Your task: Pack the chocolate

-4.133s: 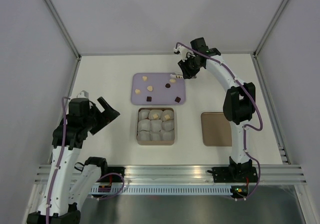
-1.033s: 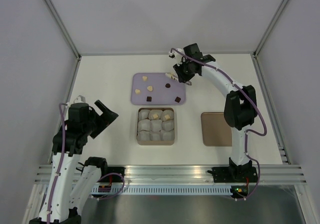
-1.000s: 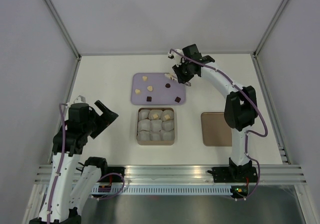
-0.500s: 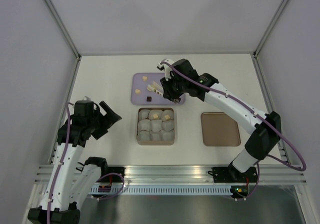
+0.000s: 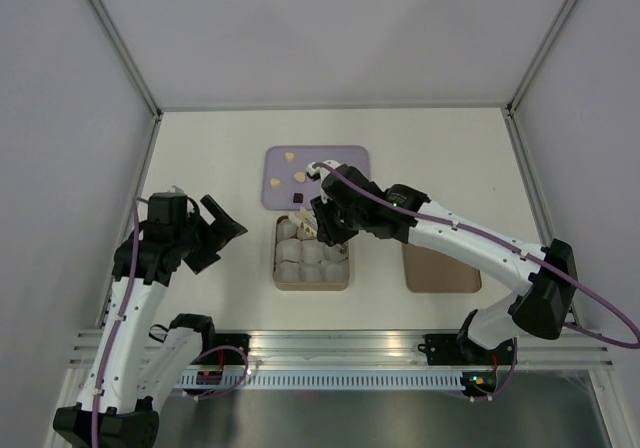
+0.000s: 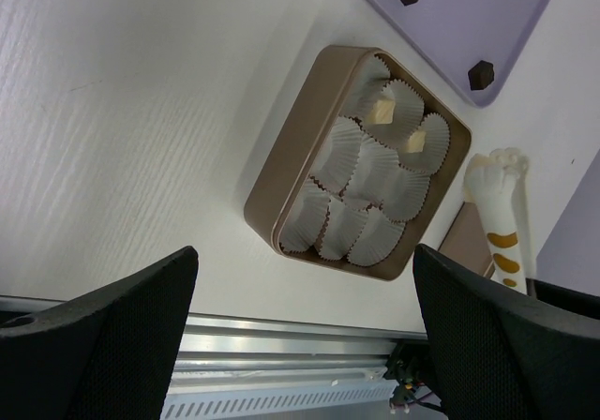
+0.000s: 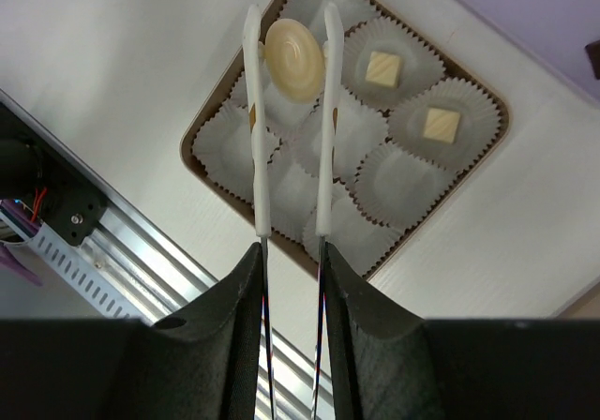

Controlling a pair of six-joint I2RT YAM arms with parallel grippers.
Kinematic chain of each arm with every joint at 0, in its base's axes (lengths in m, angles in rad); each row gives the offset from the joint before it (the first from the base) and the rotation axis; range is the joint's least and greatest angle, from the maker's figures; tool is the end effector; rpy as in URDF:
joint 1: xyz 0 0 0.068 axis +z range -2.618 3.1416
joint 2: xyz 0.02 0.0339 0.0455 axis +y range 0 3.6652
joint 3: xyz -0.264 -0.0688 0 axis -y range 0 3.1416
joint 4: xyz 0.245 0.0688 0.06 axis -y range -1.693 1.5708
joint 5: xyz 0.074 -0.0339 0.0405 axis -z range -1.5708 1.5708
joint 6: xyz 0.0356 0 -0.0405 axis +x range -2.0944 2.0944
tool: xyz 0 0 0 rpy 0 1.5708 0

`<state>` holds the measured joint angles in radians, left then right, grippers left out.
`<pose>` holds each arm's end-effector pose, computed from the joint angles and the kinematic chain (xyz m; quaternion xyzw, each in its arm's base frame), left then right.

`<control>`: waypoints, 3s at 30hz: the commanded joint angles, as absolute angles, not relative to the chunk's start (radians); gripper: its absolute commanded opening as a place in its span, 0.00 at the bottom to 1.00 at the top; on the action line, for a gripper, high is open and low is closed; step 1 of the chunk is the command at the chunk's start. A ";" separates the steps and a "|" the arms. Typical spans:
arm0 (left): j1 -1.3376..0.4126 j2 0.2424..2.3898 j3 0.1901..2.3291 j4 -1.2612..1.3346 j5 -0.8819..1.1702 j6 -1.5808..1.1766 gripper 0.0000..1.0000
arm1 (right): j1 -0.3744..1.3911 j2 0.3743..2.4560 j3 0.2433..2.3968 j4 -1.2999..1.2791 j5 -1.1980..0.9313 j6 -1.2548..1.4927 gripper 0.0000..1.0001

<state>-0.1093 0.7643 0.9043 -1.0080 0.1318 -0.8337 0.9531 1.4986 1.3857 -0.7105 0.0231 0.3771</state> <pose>0.1330 -0.0193 0.3064 -0.3108 0.8841 -0.2111 0.2779 0.1893 0.2650 0.3284 -0.2604 0.8938 0.2168 0.2939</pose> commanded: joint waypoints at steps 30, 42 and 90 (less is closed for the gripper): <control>-0.115 0.723 0.914 -1.060 0.186 -0.838 1.00 | 1.108 1.753 1.434 -0.529 0.322 0.574 0.03; -0.115 0.692 0.910 -1.075 0.172 -0.853 1.00 | 1.108 1.755 1.385 -0.477 0.307 0.512 0.03; -0.115 0.698 0.896 -1.083 0.144 -0.847 1.00 | 1.103 1.789 1.332 -0.407 0.342 0.488 0.02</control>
